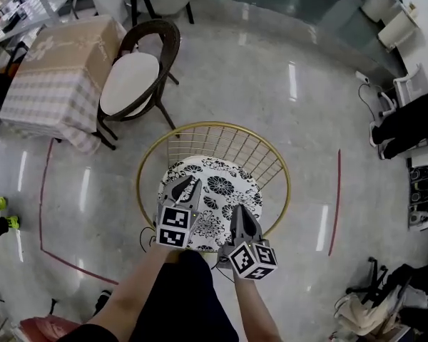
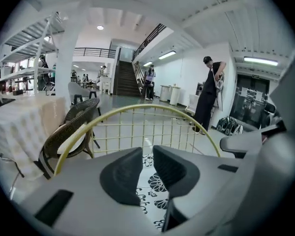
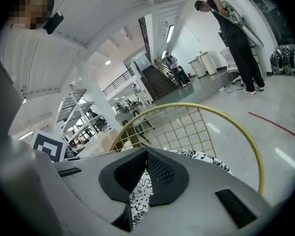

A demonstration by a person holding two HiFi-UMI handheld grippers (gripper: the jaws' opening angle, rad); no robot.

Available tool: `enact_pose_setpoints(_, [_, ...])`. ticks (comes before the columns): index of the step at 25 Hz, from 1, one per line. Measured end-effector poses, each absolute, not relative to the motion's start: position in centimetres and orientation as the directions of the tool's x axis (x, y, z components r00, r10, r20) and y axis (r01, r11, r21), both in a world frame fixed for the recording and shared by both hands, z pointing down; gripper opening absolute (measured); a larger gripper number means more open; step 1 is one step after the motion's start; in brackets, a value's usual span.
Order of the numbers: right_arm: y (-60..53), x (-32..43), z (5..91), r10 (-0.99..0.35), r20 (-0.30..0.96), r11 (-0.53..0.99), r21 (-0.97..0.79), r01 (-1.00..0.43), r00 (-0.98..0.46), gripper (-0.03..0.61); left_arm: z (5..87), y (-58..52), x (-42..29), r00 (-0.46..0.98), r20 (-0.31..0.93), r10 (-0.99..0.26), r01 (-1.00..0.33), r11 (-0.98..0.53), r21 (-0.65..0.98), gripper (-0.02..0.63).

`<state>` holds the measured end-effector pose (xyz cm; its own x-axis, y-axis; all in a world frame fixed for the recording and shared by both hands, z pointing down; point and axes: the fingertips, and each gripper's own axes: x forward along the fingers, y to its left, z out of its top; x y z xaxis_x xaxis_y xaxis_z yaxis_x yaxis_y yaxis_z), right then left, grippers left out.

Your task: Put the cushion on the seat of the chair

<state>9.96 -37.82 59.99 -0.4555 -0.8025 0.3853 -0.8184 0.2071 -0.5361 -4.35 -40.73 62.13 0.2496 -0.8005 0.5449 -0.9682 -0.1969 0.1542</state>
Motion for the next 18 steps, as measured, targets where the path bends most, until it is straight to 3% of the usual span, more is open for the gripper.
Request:
enact_pose_setpoints(3, [-37.1,9.9,58.1,-0.816,0.357,0.218,-0.539,-0.814,-0.455,0.003,59.8,-40.1,-3.8,0.293,0.509,-0.809,-0.956,-0.234,0.178,0.020])
enact_pose_setpoints(18, [-30.7,10.2,49.6,-0.877,0.277,0.206,-0.520,-0.829,-0.392,0.000,51.9,-32.2,-1.2,0.473,0.436,-0.765,-0.879,-0.374,0.297,0.020])
